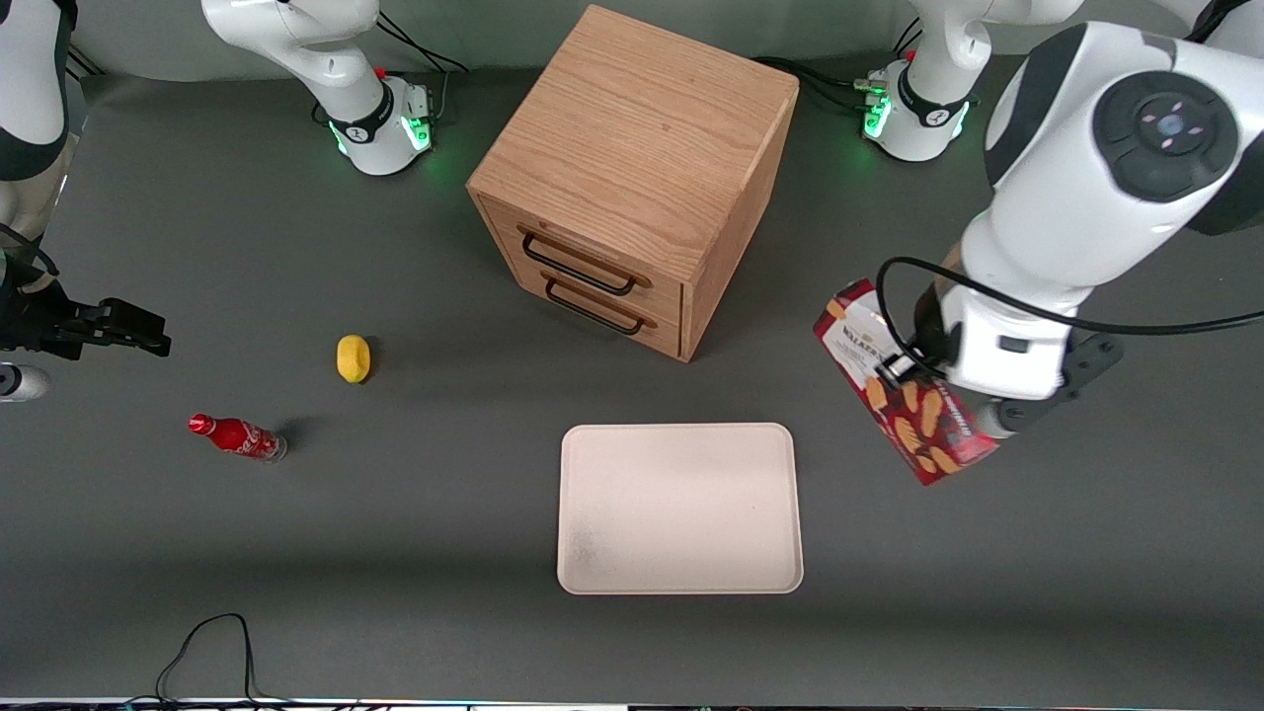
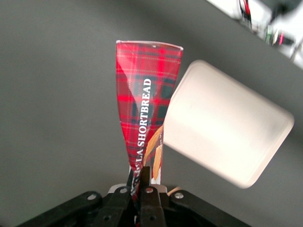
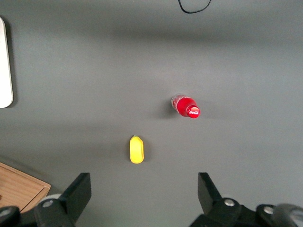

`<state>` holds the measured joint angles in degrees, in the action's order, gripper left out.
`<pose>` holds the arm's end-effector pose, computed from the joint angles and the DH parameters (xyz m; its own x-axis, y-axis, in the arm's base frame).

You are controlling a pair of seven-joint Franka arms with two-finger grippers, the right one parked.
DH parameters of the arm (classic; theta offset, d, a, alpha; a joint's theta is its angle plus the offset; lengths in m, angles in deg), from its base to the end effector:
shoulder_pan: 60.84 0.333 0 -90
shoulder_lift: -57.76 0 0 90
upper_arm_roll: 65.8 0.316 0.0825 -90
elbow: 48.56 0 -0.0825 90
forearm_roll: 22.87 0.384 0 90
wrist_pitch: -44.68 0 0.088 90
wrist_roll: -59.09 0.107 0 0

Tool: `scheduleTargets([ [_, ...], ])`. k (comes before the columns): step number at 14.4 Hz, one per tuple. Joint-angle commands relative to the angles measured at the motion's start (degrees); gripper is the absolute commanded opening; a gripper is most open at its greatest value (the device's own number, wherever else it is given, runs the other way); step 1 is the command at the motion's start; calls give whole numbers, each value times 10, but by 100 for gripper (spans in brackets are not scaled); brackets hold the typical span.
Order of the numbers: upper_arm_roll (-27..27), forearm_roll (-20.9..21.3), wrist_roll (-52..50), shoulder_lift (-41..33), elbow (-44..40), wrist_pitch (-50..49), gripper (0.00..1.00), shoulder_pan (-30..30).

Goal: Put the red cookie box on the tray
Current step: 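Lift the box with the left gripper and swing it upright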

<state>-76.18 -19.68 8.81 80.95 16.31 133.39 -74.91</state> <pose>0.6225 -0.2462 0.5835 0.8927 0.4507 -0.0008 0.4506 -0.8924 0.0230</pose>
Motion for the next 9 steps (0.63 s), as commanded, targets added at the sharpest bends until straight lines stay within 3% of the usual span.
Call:
scheduleTargets([
  [1,-3,3,118,40,-79,-59,0,-18],
  [7,-6,-1,253,43,-83,-32,0,-28],
  [9,-9,-1,252,56,-82,-17,0,-38],
])
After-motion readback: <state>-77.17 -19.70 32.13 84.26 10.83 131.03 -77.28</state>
